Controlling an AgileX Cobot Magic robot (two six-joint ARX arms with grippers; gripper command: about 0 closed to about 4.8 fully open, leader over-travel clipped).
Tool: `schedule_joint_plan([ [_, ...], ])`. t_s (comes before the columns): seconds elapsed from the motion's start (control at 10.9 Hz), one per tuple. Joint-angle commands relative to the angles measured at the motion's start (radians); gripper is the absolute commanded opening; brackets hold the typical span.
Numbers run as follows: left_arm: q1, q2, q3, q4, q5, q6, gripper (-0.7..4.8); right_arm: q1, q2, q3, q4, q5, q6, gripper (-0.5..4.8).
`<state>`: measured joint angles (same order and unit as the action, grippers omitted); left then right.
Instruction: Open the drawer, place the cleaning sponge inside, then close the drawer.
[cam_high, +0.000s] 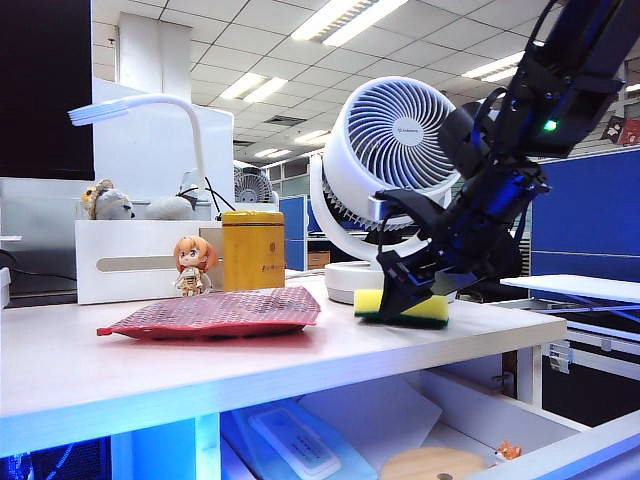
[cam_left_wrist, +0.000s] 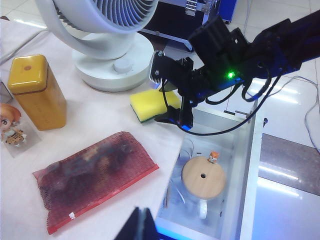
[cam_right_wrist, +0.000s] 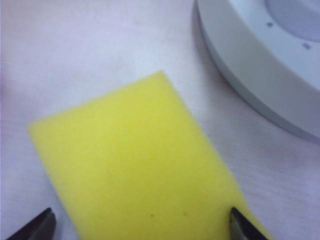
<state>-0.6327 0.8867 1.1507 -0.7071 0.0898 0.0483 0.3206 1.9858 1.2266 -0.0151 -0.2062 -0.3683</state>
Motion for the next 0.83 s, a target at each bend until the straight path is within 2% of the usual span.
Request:
schedule_joint_plan([
  [0.09,-0.002,-0.001,0.005,0.013,0.004,-0.024,-0.05,0.016,0.003,0.002,-0.018,0.063,-0.003,2.45],
  [0.18,-0.002,-0.001,0.005,0.013,0.004,-0.024,-0.05,0.020,0.003,0.002,-0.019,0.077,-0.003,1.25],
  [0.28,-0.002,-0.001,0.005,0.013,0.004,-0.024,-0.05,0.020,0.003,0.002,-0.019,0.078,-0.003,0.42],
  [0.37,-0.002,-0.001,0.005,0.013,0.003,-0.023,-0.05,0.020,0.000,0.002,-0.019,0.100,0.000,-0.01],
  [0.55,-0.002,-0.001,0.005,0.012,0.003,-0.023,-0.05,0.023,-0.010,0.002,-0.024,0.129,0.003,-0.01],
  [0.83,-0.002,-0.001,0.005,0.012,0.004,-0.011,-0.05,0.023,-0.149,0.002,-0.121,0.210,0.116,-0.01],
])
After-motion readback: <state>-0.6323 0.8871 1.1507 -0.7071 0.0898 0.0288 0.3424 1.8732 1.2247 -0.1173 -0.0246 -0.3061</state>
